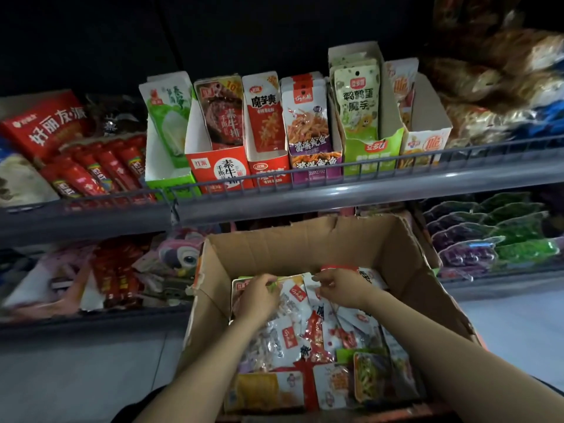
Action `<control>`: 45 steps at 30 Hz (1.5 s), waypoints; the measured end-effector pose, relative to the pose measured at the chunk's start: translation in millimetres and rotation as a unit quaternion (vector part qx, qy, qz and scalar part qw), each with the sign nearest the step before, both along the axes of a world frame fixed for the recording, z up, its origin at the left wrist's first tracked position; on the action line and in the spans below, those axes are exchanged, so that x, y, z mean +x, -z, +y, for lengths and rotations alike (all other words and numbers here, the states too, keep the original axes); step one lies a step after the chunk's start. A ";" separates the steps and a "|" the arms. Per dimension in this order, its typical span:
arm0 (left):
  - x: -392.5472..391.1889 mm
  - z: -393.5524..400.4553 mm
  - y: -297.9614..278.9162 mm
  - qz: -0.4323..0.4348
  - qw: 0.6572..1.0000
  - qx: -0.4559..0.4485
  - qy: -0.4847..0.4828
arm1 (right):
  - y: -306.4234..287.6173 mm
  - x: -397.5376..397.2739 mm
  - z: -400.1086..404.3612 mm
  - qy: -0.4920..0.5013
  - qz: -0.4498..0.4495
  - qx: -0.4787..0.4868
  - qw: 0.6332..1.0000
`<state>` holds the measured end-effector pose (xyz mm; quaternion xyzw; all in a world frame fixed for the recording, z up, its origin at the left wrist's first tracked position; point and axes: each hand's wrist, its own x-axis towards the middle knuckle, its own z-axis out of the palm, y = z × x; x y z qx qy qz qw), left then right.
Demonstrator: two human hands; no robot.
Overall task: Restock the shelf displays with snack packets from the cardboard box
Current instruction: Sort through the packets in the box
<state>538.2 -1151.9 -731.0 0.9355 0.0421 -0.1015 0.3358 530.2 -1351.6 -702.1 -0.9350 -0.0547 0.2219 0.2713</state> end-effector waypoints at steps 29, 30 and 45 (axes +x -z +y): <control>3.3 10.2 -53.3 0.110 0.901 -0.389 -0.158 | -29.1 0.6 19.9 0.159 0.041 0.288 0.943; 1.9 10.0 -57.9 0.113 0.892 -0.407 -0.160 | -35.7 -2.4 22.4 0.151 0.037 0.301 0.941; -29.0 -4.8 -109.4 0.114 0.824 -0.545 -0.107 | -82.4 -22.5 34.5 0.075 -0.017 0.433 0.898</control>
